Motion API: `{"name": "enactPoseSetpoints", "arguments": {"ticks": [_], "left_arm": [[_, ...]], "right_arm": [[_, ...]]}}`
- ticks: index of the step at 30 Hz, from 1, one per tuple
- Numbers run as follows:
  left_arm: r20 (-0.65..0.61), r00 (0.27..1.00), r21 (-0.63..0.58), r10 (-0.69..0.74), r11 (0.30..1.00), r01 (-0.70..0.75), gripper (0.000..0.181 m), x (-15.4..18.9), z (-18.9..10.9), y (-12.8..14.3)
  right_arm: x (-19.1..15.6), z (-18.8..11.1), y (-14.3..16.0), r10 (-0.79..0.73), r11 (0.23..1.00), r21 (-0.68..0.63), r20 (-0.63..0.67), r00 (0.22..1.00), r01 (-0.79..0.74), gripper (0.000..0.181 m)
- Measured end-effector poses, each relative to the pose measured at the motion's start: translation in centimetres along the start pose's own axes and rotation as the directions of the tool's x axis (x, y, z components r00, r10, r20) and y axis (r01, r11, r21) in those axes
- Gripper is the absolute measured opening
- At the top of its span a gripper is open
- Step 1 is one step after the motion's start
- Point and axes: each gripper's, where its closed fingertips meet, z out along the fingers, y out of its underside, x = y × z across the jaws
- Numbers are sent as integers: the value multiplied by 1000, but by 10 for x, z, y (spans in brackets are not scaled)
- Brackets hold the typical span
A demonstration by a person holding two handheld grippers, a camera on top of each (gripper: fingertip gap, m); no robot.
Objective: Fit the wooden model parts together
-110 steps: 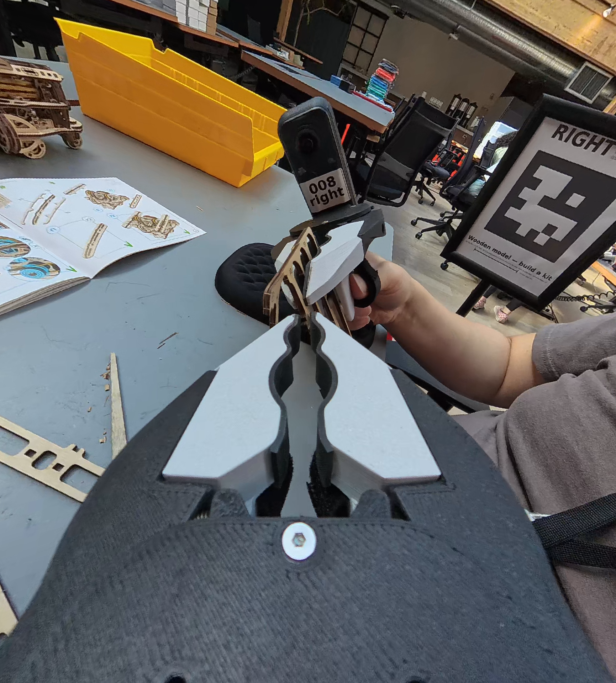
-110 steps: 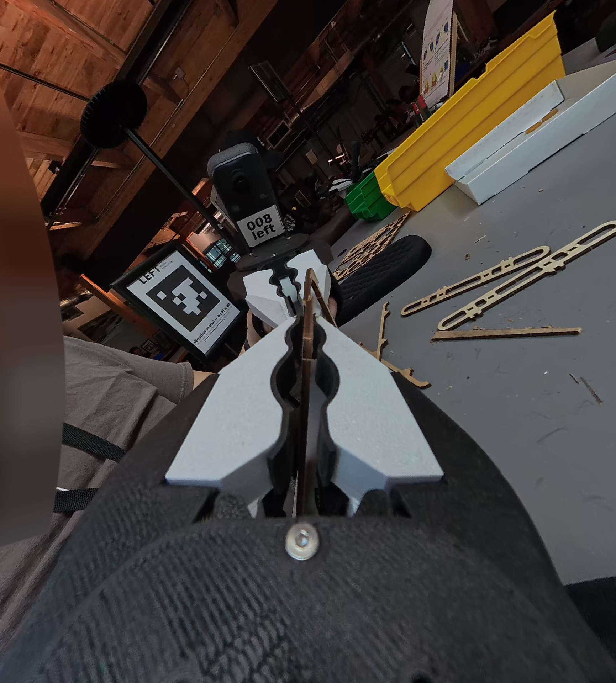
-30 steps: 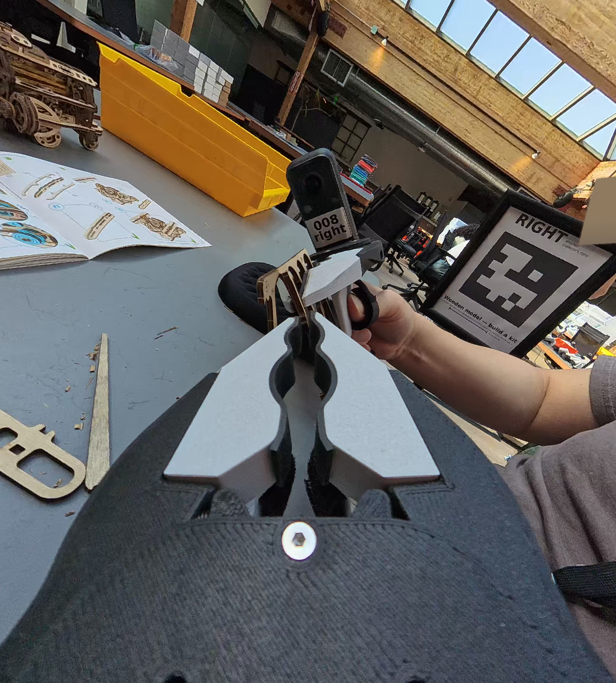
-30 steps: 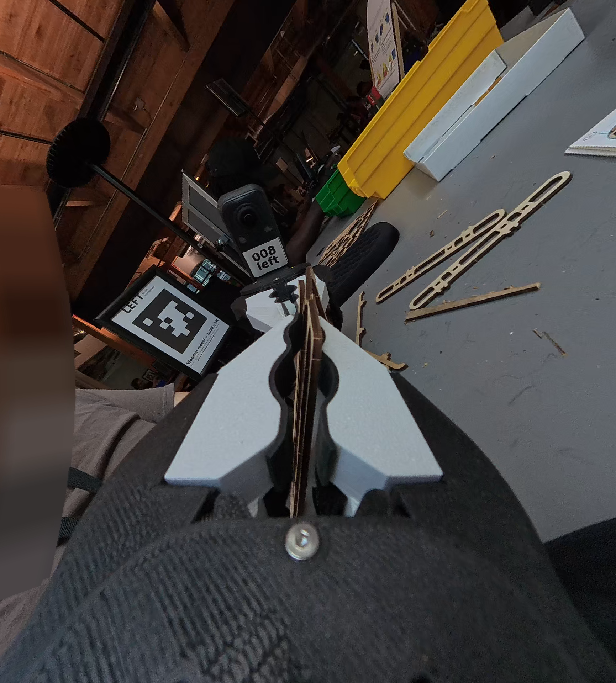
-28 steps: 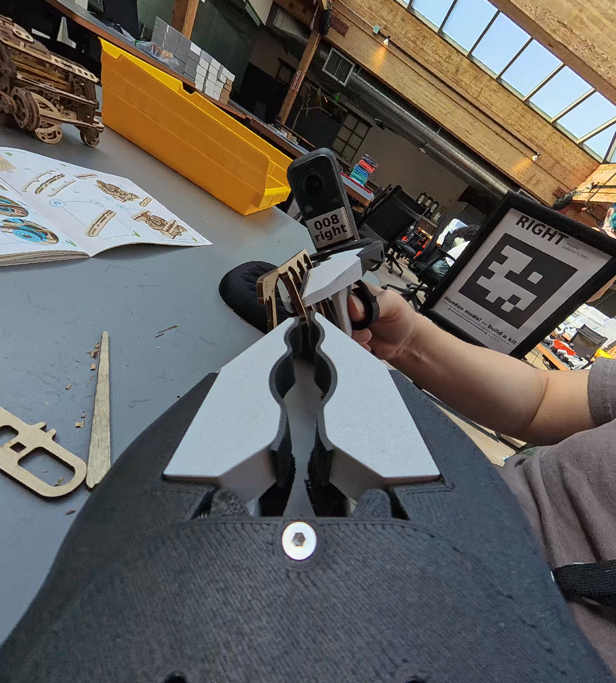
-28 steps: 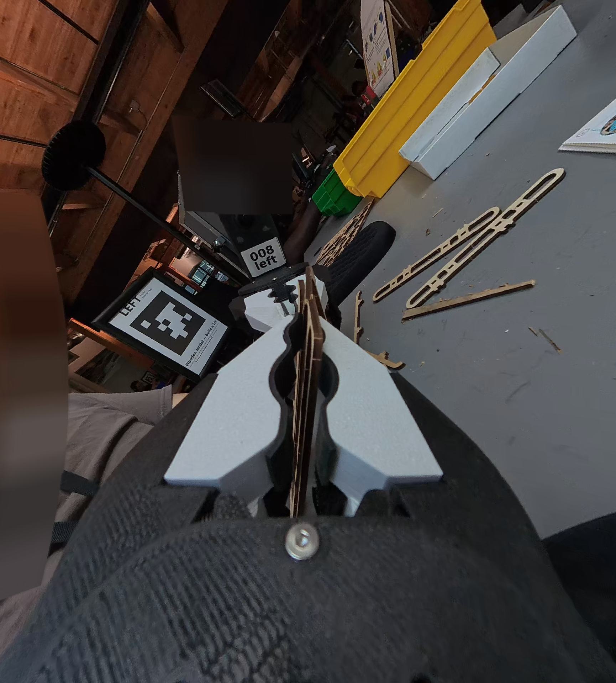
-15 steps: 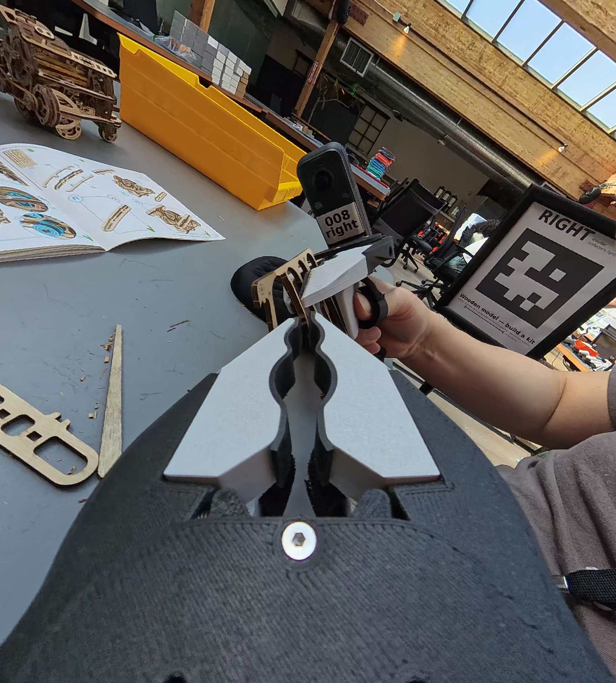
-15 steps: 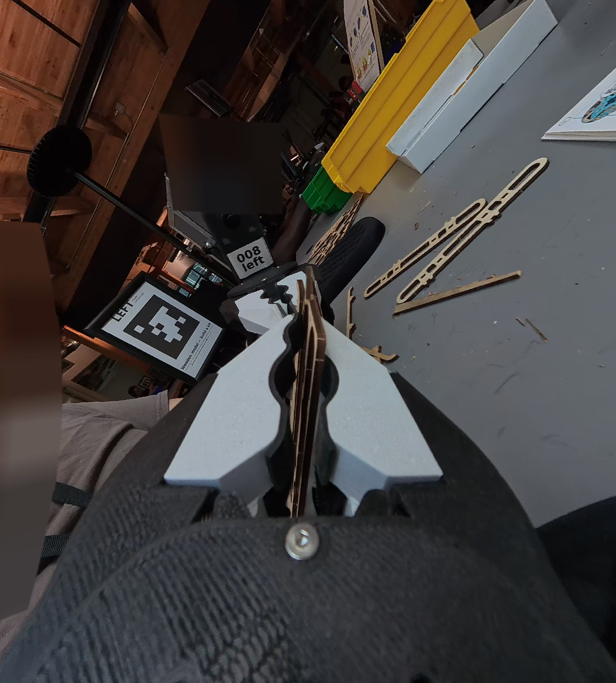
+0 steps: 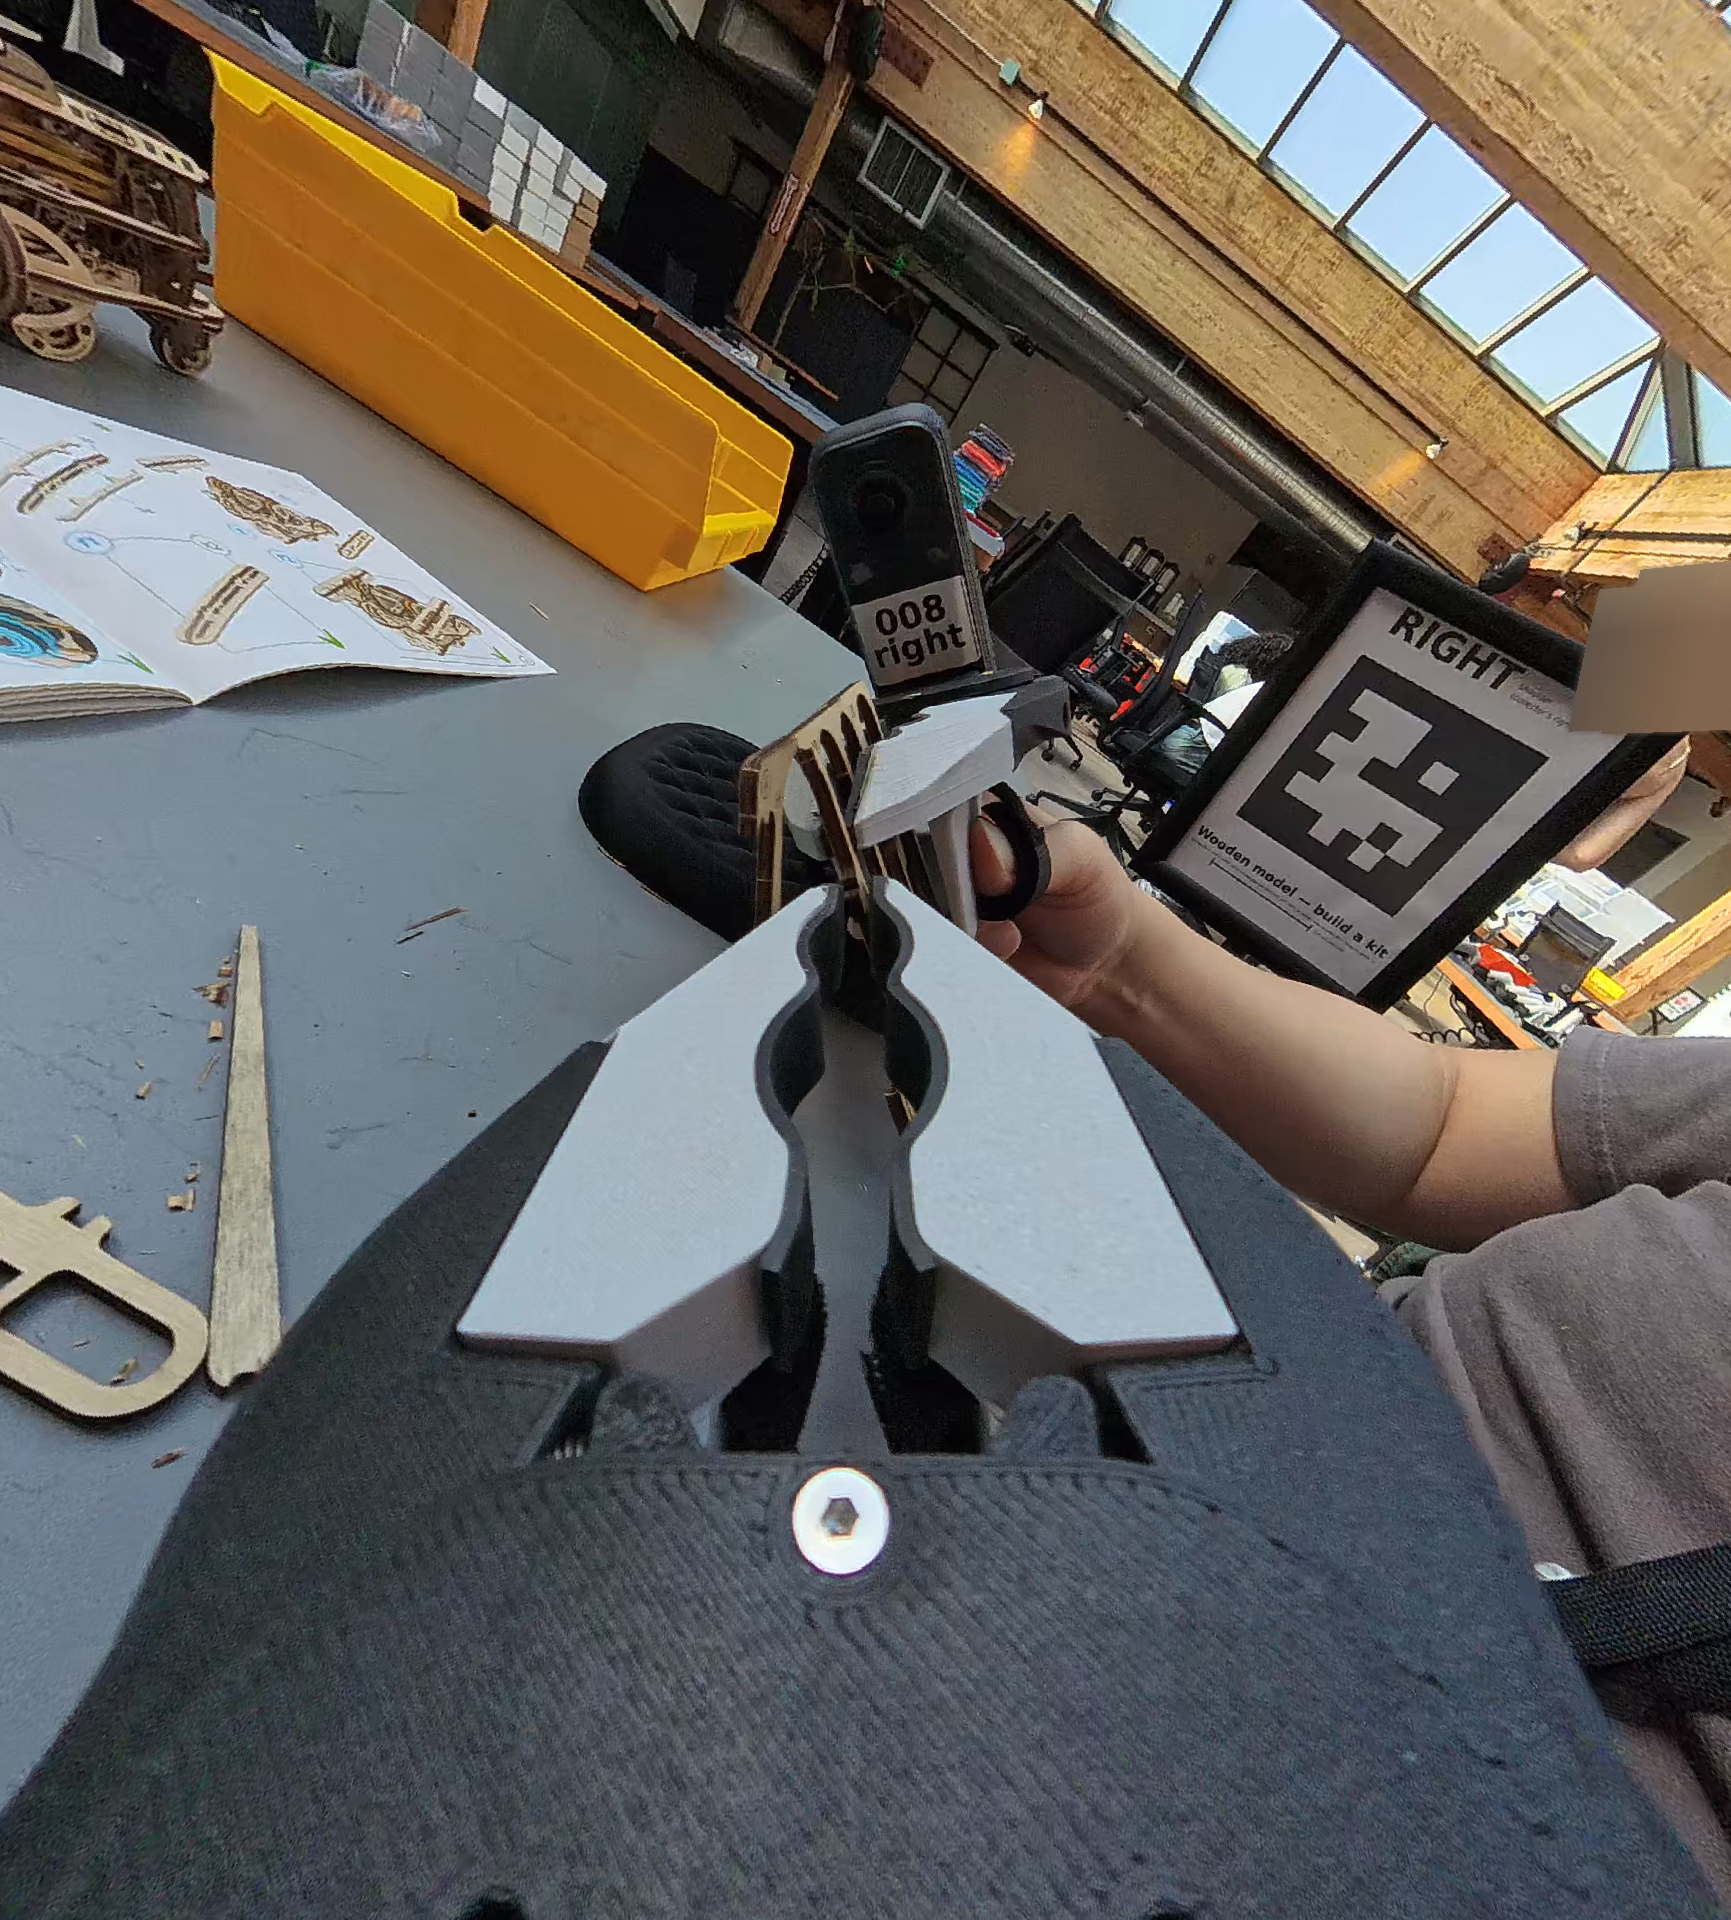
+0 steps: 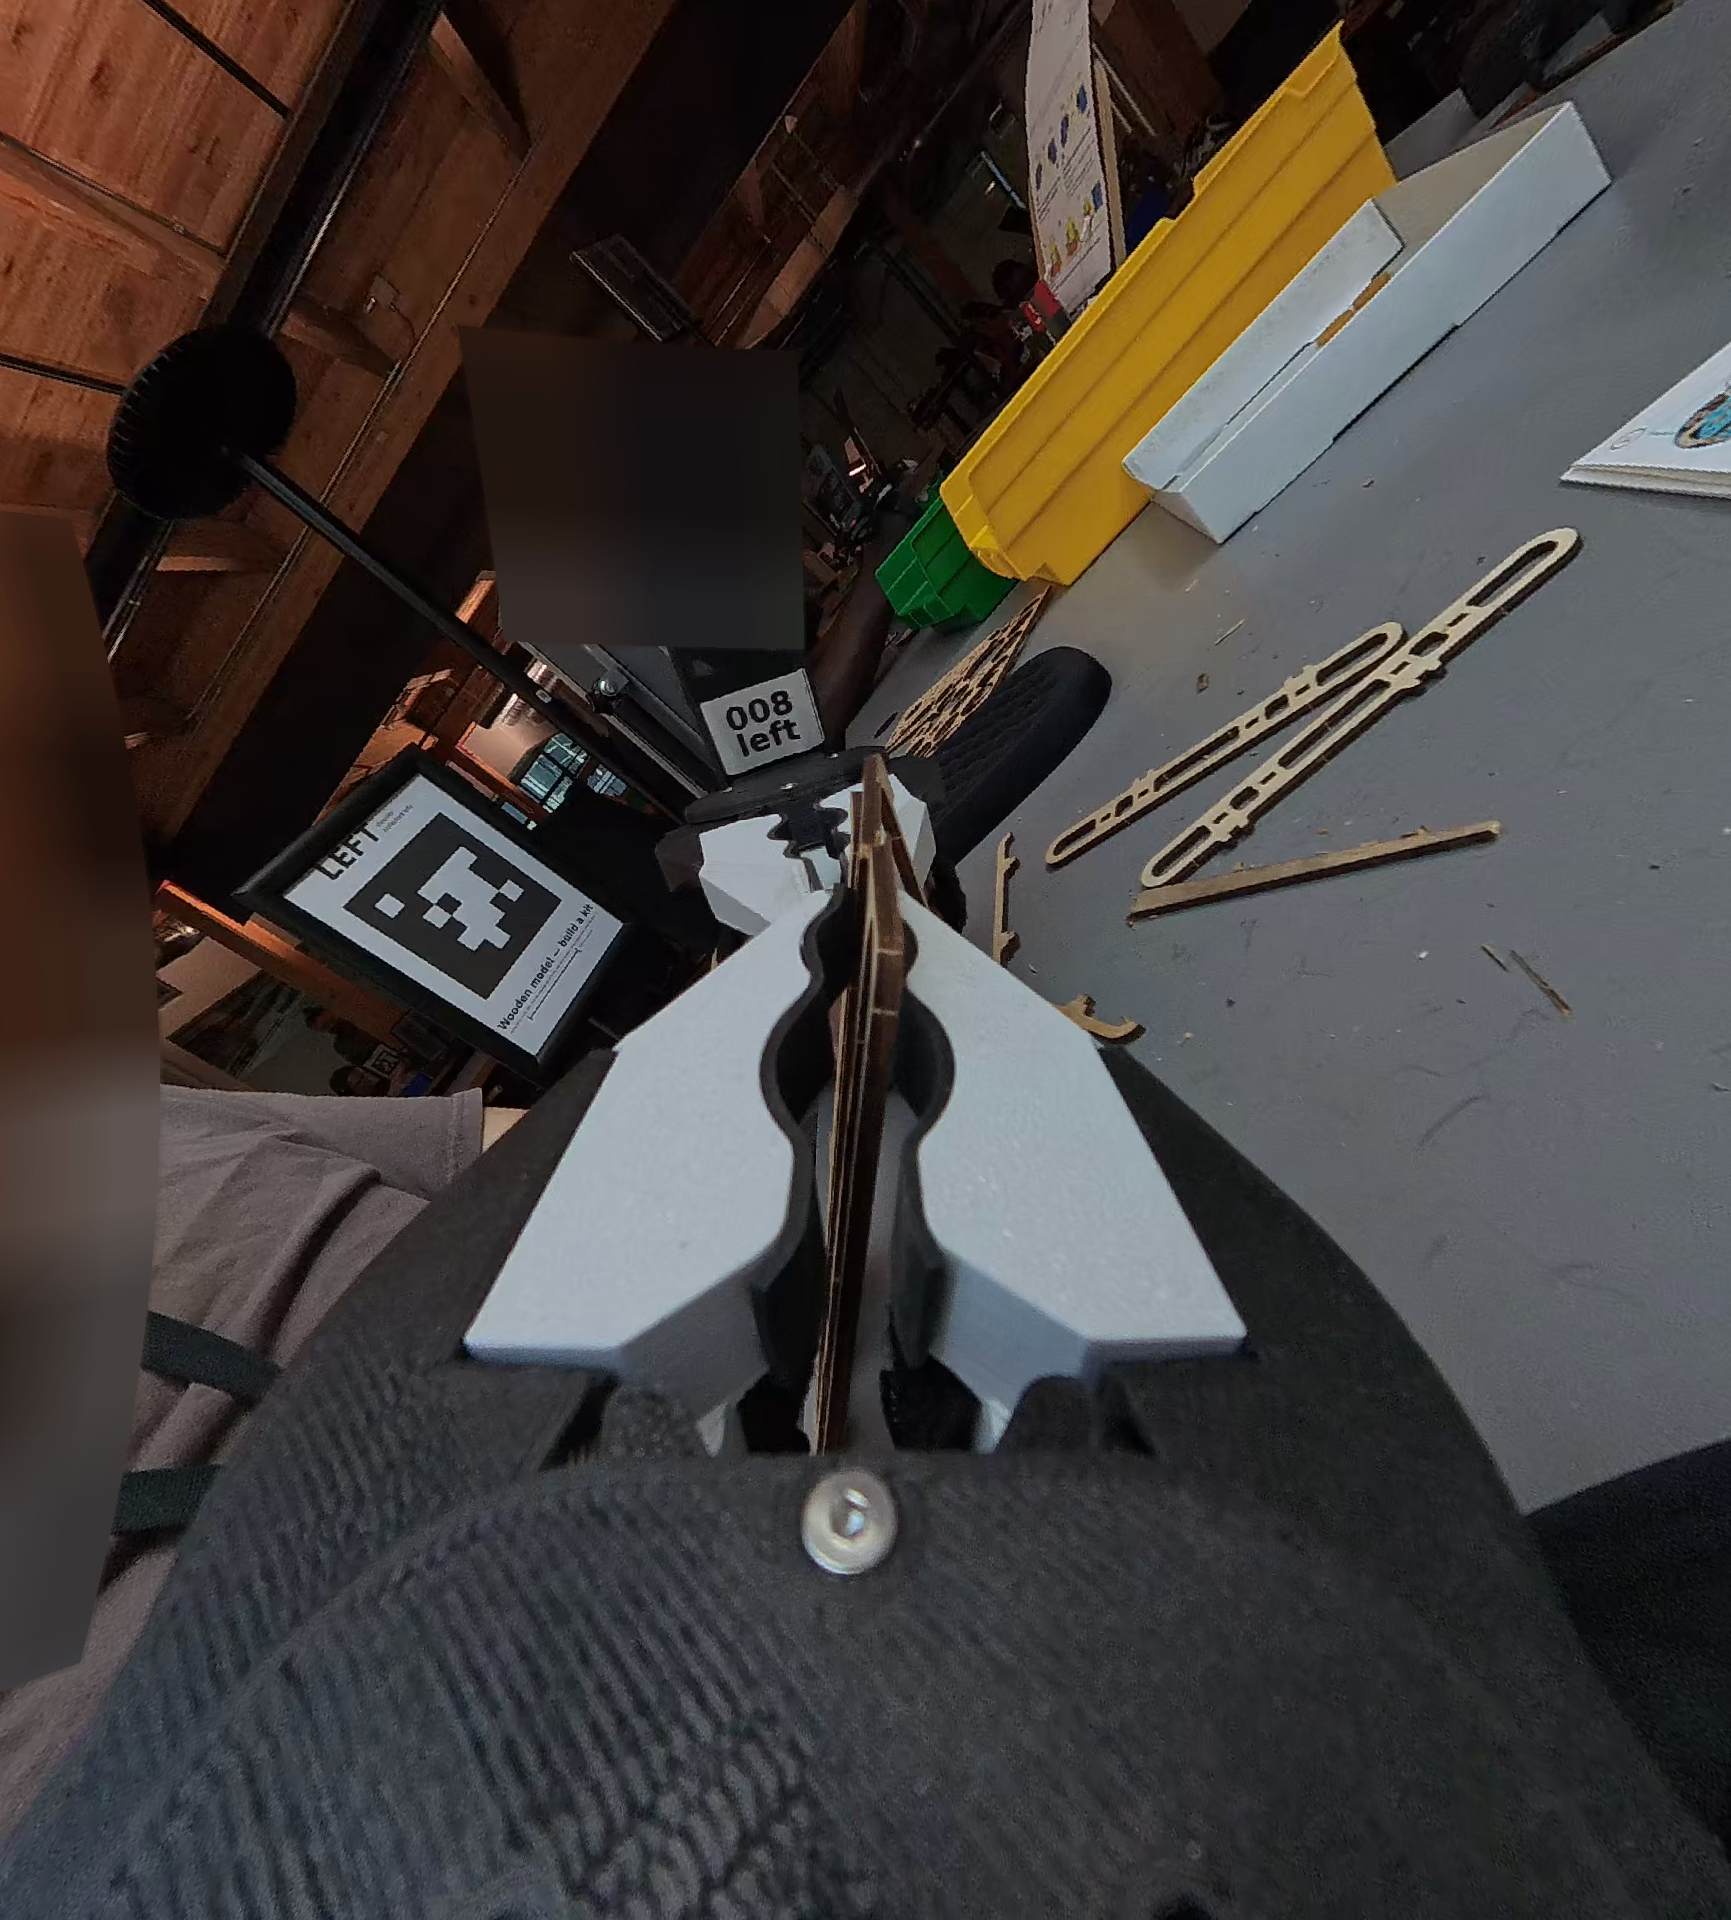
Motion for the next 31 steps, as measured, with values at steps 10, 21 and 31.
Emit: {"name": "enactPoseSetpoints", "arguments": {"ticks": [10,21,31], "left_arm": [[-23,999,-17,-43,999,43,1,-1,0,2],[-39,996,-1,-78,997,78,1,-2,0,-1],[2,1000,-11,8,1000,-7,0,-1,0,0]], "right_arm": [[0,-1,-2,-18,1000,13,-16,1000,18,0],[1,0,-1,-25,1000,5,-23,999,25,0],[2,0,-1,-29,1000,1,-30,999,29,0]]}}
